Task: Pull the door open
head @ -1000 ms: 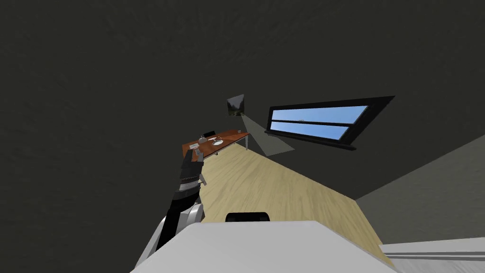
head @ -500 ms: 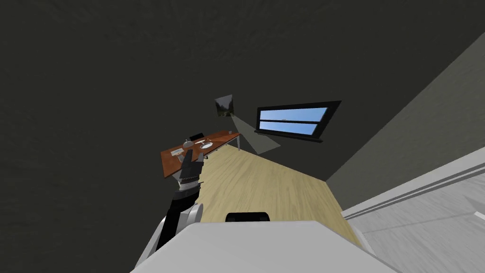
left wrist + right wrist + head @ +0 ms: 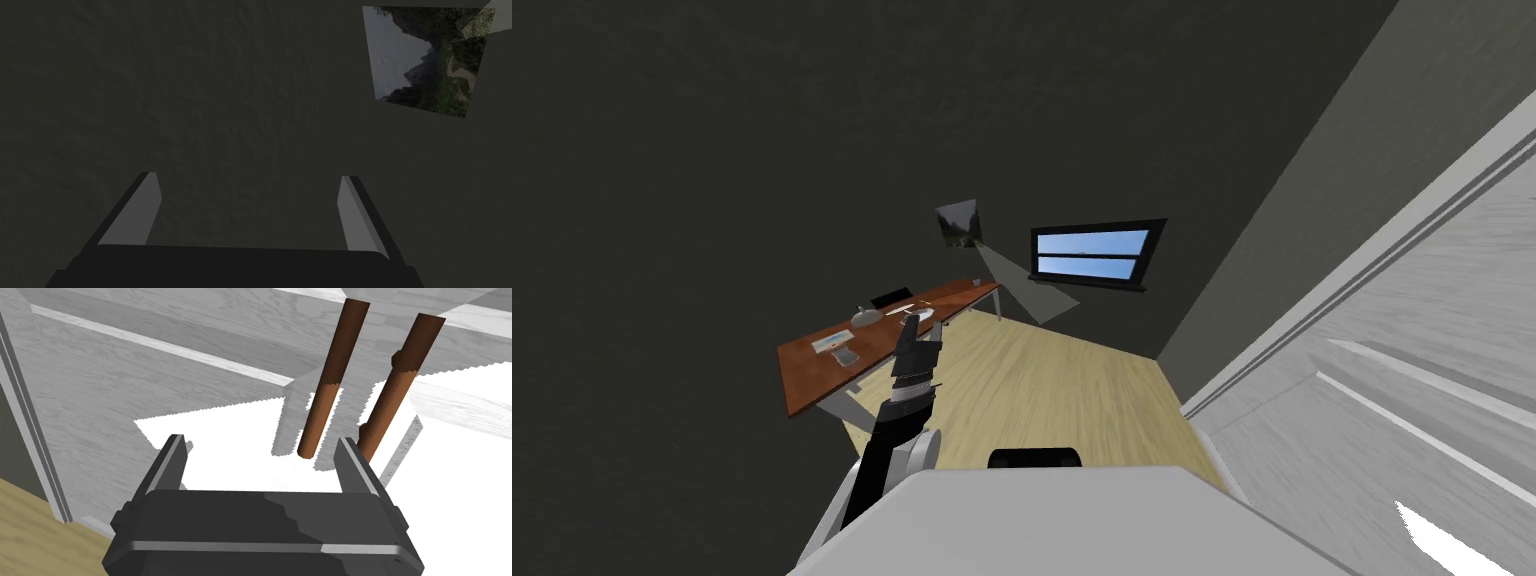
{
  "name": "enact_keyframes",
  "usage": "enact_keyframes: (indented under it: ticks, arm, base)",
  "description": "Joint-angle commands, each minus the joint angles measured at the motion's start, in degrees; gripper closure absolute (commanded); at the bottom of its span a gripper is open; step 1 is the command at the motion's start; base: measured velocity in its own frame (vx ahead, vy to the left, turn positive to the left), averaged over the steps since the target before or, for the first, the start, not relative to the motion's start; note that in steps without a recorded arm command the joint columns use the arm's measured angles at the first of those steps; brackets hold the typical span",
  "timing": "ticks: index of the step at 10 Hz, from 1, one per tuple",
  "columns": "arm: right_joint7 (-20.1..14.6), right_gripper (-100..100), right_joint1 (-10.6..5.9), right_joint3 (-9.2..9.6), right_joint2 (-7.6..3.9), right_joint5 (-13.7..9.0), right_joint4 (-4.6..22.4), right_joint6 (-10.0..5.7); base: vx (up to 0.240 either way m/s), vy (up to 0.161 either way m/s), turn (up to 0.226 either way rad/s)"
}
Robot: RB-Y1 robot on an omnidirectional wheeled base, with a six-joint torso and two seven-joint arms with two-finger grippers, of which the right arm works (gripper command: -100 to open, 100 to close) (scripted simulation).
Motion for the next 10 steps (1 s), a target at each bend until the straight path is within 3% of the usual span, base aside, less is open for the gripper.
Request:
enact_keyframes:
  ticks: [1,7,10]
  arm:
    - [-1.01,-100,-0.5,-1.05,0.2,0.17,0.6,0.04]
    - [-3.43,-100,-1.92,-4.13,0.17,0.62,3.09,-0.16]
    - [-4.47,-100,-2.54,-5.5,0.15,0.81,4.14,-0.23]
  base:
    - [0.032,-0.114,-0.319]
    - [0.037,-0.099,-0.247]
    - [0.064,-0.155,-0.295]
